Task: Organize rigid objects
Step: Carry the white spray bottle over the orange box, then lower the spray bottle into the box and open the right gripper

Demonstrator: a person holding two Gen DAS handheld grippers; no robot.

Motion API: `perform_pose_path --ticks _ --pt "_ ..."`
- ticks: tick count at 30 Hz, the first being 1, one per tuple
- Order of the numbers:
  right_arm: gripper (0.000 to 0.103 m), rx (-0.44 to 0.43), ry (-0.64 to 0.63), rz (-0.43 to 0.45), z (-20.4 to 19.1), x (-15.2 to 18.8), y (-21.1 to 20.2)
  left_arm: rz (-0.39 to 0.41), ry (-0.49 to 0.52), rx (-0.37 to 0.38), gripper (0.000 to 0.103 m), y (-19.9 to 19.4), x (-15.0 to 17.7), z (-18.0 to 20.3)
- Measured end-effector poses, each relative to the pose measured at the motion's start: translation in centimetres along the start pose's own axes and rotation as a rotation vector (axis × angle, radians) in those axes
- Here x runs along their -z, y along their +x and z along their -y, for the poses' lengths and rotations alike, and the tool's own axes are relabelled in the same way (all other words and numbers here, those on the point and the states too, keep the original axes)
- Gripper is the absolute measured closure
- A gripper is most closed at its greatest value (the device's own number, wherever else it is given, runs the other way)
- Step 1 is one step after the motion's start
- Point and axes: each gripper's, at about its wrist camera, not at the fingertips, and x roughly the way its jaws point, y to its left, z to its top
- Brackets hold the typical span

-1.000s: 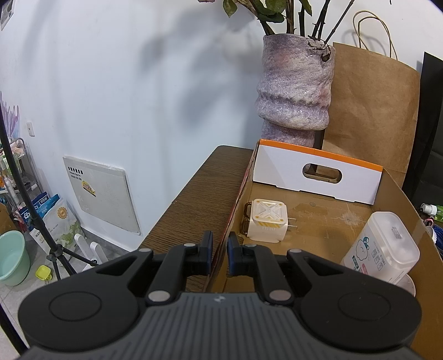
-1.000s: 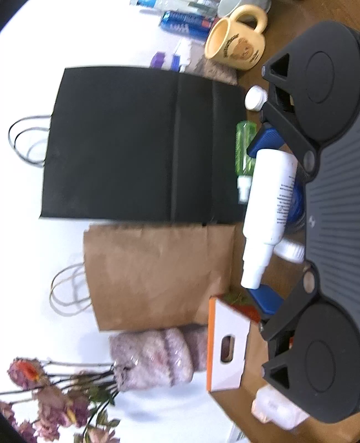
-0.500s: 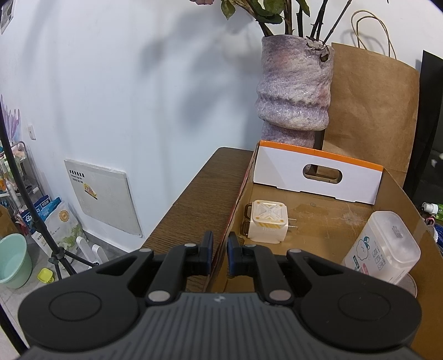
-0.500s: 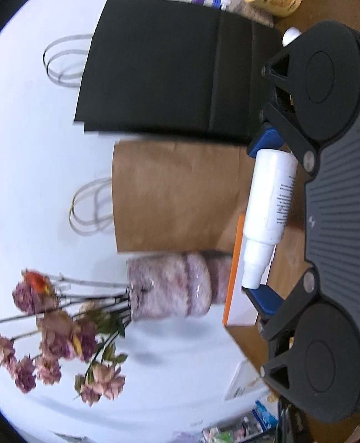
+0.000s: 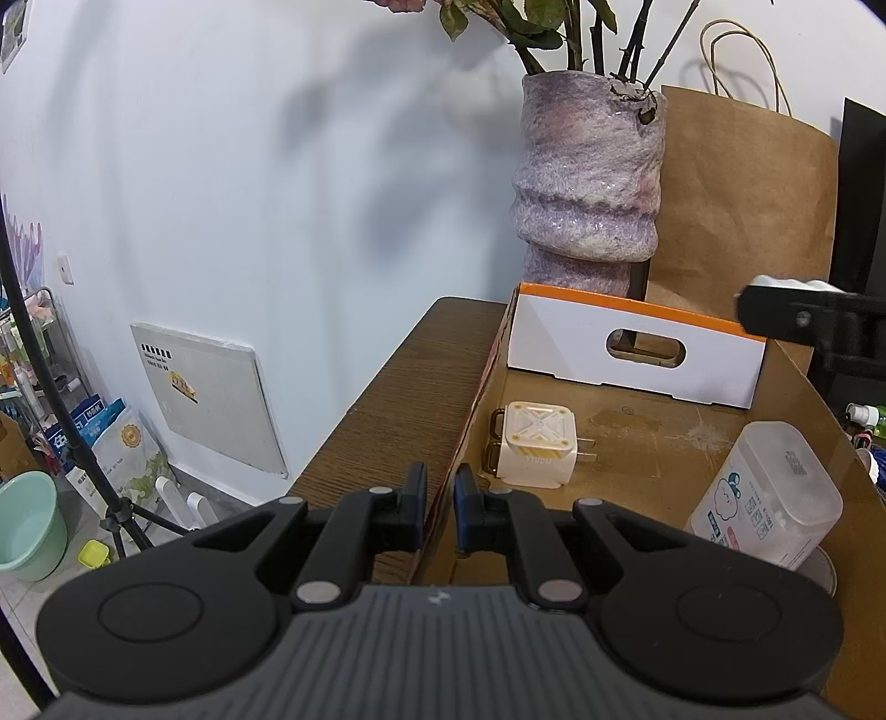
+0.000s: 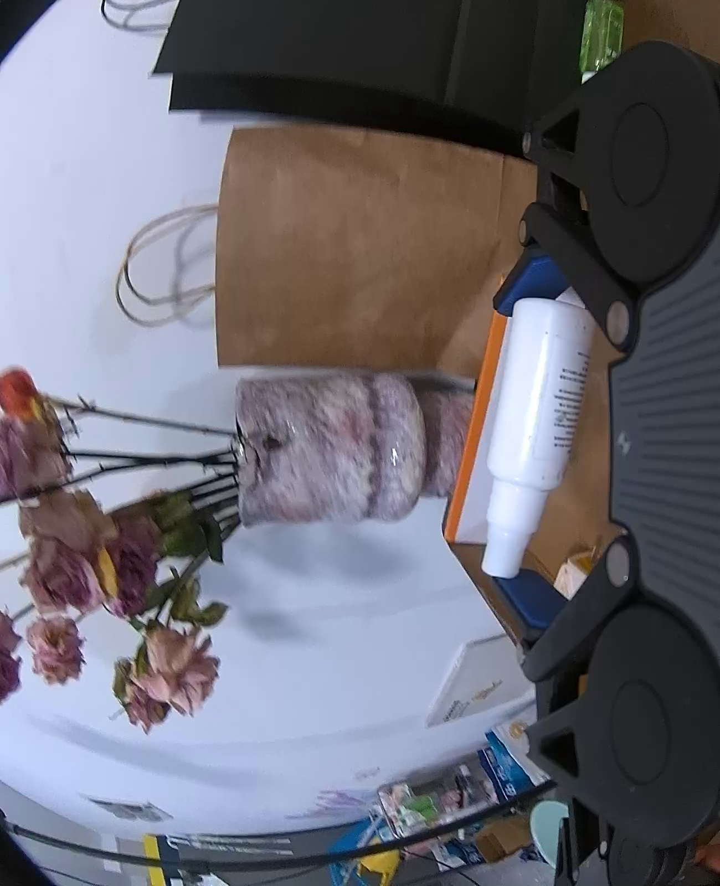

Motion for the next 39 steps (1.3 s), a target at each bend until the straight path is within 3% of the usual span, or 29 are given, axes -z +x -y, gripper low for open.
perform_pose_path --ticks 18,20,39 --pt "0.005 -0.048 -0.056 -0.023 -1.4 0.2 0.9 0.005 0.005 -0.004 0.092 -0.1 0.0 0.1" --pt "0.000 -0.035 -0.055 -0.027 -1.4 0.2 0.9 0.005 0.004 -0.003 0.092 0.0 0.0 0.0" --pt "0.000 -0.027 -0.047 -0.041 -1.0 0.4 0.6 0.007 0.003 -0.004 0.092 0.0 0.1 0.1"
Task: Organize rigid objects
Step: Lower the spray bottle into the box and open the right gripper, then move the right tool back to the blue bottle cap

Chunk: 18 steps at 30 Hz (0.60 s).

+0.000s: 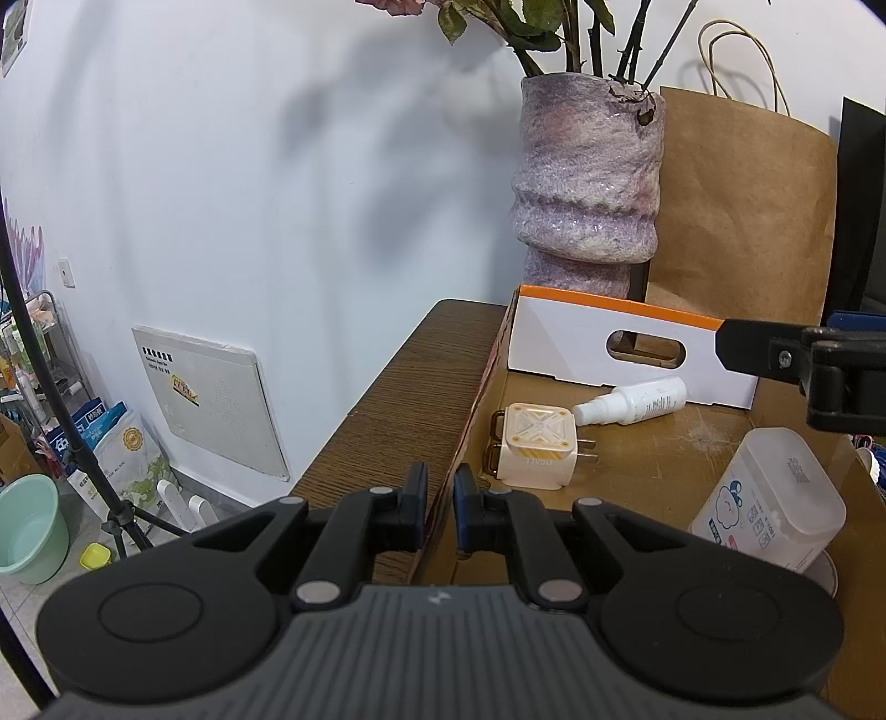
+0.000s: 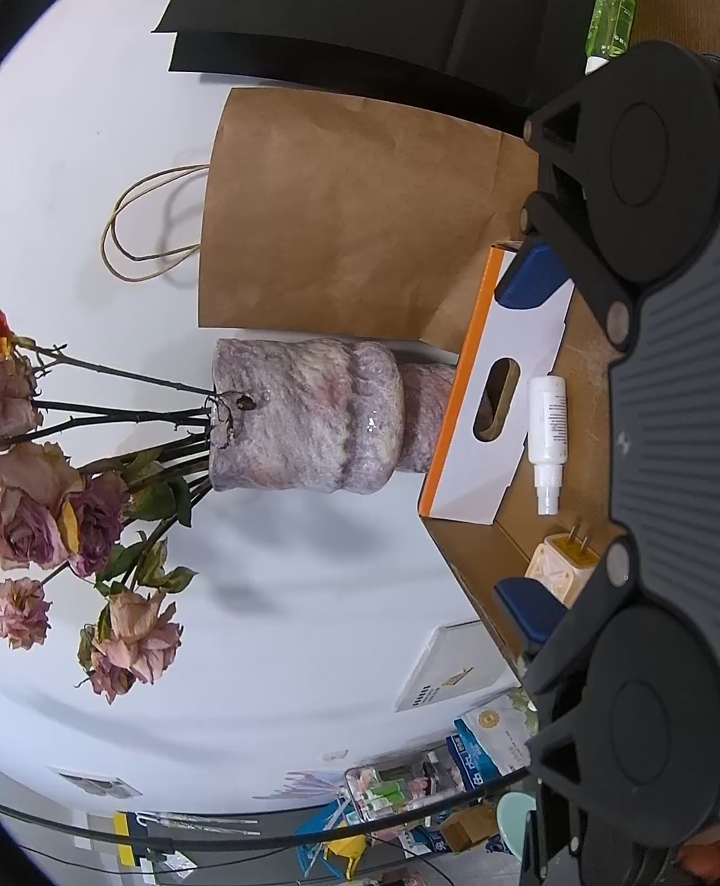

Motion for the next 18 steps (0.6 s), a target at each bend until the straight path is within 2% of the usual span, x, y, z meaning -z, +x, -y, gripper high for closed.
perform_pose_path --ticks 11,18 --pt "0.000 0.000 -0.003 0.003 0.0 0.0 -0.3 0.000 0.001 0.000 0.092 0.0 0.0 0.0" --pt "0.000 0.003 0.014 0.037 0.6 -0.3 -1.6 0.000 0.000 0.000 0.092 0.0 0.0 0.0"
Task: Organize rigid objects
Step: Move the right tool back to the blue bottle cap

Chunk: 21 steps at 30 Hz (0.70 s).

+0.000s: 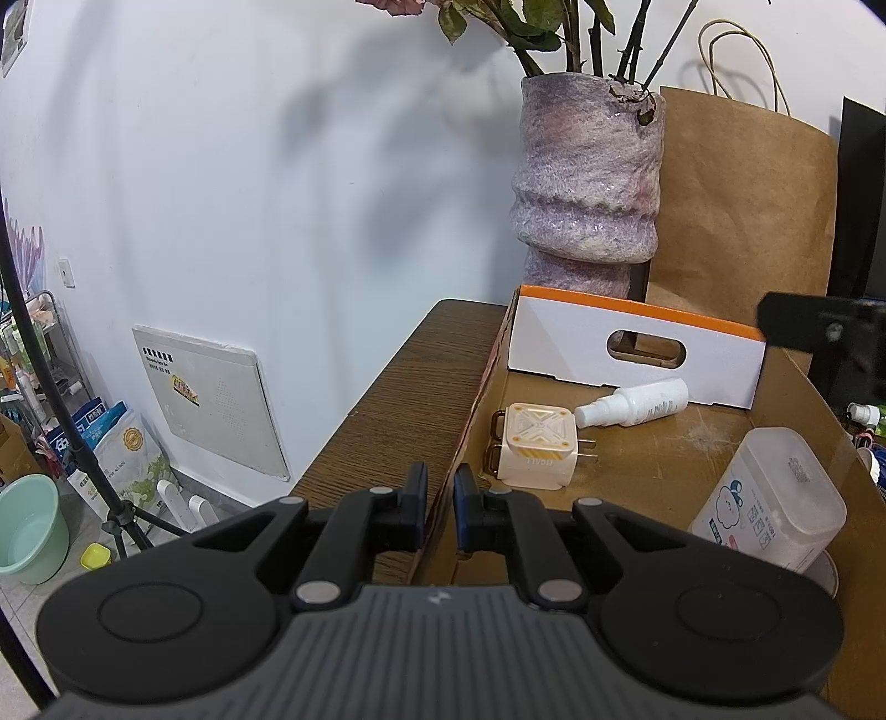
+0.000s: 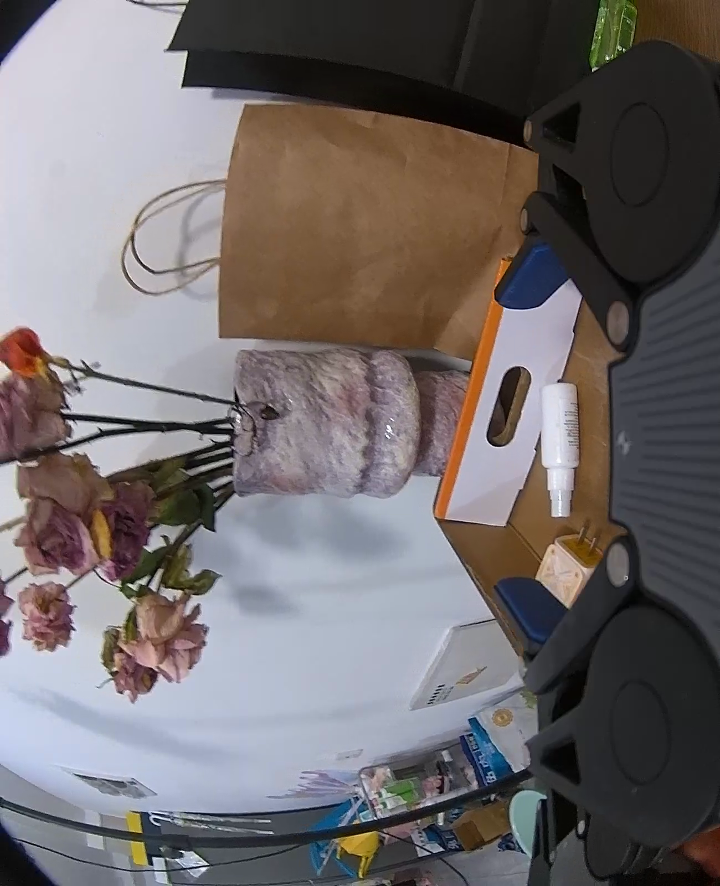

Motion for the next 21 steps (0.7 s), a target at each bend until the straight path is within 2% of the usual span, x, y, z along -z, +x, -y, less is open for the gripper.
perform_pose_path --ticks 8,13,21 --pt "0.000 0.063 0.021 0.030 2.6 0.6 -2.5 0.000 0.000 0.000 0.092 0.0 0.0 0.0" --pt "0.000 0.132 0.034 0.049 5.1 1.5 -3.8 0.000 0.000 -0.001 0.092 0.0 0.0 0.0" --pt "0.000 0.230 0.098 -0.002 9.6 3.8 -5.2 0.002 0.002 -0.003 0.093 0.0 0.0 0.0"
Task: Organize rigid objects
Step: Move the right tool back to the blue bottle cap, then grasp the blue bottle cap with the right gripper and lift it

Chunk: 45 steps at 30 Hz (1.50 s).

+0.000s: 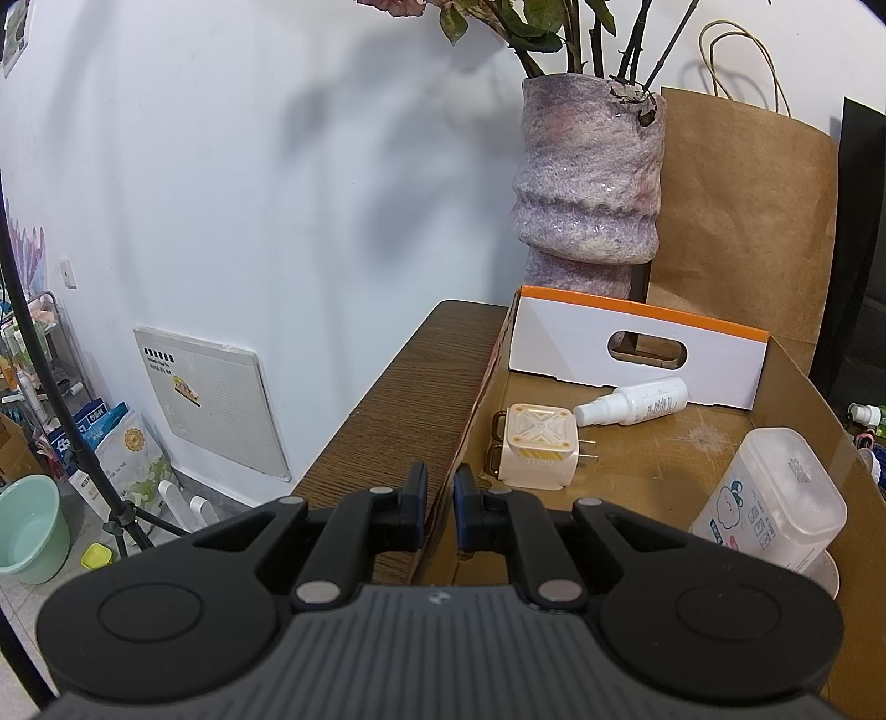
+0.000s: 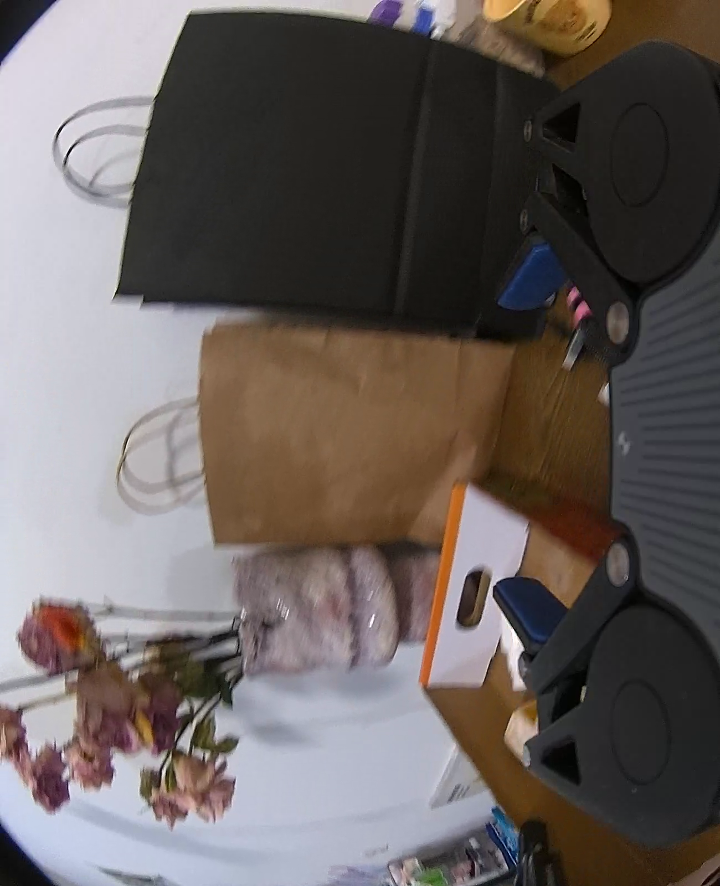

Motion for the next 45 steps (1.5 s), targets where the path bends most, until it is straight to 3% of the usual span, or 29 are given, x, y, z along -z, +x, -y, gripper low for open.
perform_pose_path --ticks 9,13,19,26,32,38,45 --pt "0.000 0.077 0.005 -0.085 4.4 3.4 -0.1 0.001 0.001 -0.002 0.093 0.0 0.0 0.0" --pt "0.000 0.163 0.015 -0.160 6.5 4.6 0.8 0.002 0.002 -0.002 0.093 0.0 0.0 0.0" --pt "0.000 0.147 0.044 -0.221 7.4 6.0 2.3 0.002 0.002 -0.002 0.093 0.0 0.0 0.0" --pt "0.002 0.151 -0.003 -0.153 6.5 5.7 3.0 0.002 0.002 -0.003 0.093 0.0 0.0 0.0" --pt "0.016 0.133 0.014 -0.172 7.3 5.5 5.0 0.005 0.006 -0.006 0.093 -0.1 0.0 0.0" --pt "0.050 0.071 0.013 -0.198 7.0 5.7 6.2 0.005 0.005 -0.006 0.093 -0.1 0.0 0.0" --pt "0.050 0.085 0.021 -0.188 6.9 5.9 5.5 0.005 0.005 -0.006 0.093 -0.1 0.0 0.0"
